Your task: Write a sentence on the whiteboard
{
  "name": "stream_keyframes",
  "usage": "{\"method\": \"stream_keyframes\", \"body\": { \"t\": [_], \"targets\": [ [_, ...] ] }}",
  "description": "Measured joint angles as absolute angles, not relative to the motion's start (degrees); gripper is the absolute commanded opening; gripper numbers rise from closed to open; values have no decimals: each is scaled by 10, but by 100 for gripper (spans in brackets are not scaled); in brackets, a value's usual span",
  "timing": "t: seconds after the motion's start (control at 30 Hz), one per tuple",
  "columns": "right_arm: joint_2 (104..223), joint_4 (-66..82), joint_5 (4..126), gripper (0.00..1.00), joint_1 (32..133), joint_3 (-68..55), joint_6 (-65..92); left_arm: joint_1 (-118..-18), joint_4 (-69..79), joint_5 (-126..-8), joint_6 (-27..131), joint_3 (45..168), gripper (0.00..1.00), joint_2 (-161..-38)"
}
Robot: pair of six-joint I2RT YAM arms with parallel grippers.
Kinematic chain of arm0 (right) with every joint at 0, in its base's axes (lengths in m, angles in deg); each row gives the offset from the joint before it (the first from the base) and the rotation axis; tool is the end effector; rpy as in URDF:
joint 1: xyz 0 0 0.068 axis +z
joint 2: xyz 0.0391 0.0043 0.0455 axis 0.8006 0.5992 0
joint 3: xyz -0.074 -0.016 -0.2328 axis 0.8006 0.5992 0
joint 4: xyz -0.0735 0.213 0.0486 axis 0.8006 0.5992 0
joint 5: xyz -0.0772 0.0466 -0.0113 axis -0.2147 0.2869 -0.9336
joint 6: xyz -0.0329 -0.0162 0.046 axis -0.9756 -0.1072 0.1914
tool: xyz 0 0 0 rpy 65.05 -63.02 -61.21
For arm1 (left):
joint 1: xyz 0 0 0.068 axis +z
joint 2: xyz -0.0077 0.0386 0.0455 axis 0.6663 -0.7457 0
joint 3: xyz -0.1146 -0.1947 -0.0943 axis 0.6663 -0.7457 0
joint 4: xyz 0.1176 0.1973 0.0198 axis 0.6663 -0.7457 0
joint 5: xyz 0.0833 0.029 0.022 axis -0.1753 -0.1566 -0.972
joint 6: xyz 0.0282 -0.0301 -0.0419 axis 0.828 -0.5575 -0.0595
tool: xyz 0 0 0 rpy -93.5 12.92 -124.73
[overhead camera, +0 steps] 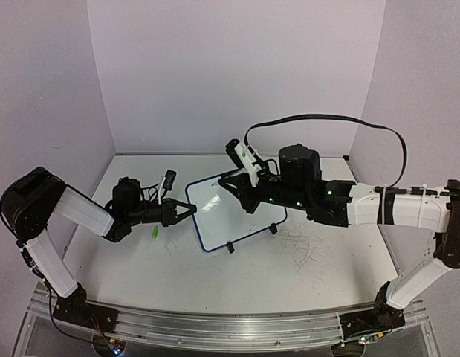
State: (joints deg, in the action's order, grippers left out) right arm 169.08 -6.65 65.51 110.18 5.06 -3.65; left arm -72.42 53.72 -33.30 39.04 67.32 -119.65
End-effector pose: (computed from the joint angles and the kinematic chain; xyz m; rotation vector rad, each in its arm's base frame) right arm 0.1805 0.2884 0.3044 -1.0679 1.4128 0.7128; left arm 0.2413 -0.1761 0.1635 0.6653 1.8161 -1.3222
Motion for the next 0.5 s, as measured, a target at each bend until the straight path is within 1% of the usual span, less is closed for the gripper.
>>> {"method": "stream_keyframes", "body": {
  "t": [0.5],
  "targets": [
    [1732, -79, 622, 0, 1132, 32, -37, -724, 529, -332, 390, 677, 0, -1196]
  ]
}}
